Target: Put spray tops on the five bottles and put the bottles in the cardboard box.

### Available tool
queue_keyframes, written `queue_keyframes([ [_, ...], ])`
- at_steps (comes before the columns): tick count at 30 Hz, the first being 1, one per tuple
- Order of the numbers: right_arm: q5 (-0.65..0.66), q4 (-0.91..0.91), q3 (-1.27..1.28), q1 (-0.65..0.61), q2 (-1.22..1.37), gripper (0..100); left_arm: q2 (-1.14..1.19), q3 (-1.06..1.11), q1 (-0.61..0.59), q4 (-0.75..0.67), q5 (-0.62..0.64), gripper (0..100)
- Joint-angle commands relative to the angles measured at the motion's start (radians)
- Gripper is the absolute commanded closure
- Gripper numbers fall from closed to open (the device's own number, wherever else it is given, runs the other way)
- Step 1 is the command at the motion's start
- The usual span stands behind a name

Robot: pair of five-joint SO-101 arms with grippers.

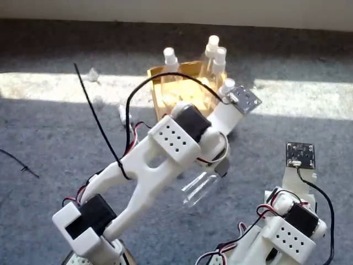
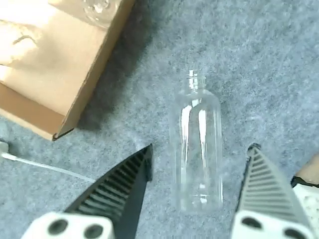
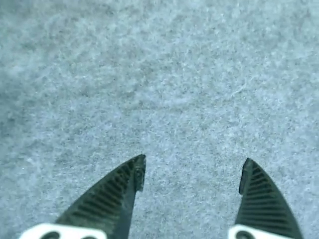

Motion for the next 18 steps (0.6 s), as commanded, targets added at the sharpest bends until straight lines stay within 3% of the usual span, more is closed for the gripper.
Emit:
queue_keyframes([
  [1, 0.003, 0.005, -0.007, 0.012, -0.007, 73.2, -0.064, -0.110, -0.033, 0.083, -0.006, 72],
  [6, 0.003, 0.076, -0.015, 0.010, -0.008, 73.2, -0.102, -0.134, -0.094, 0.071, -0.011, 73],
  [11, -0.068, 0.165, -0.145, -0.068, -0.002, 73.2, -0.282, -0.337, -0.334, 0.201, -0.038, 74],
  [14, -0.222, 0.251, -0.295, -0.223, 0.059, 73.2, -0.378, -0.294, -0.518, 0.230, -0.114, 77],
  [18, -0.479, 0.298, -0.475, -0.521, 0.318, 73.5, -0.437, -0.090, -0.751, 0.230, -0.212, 76],
])
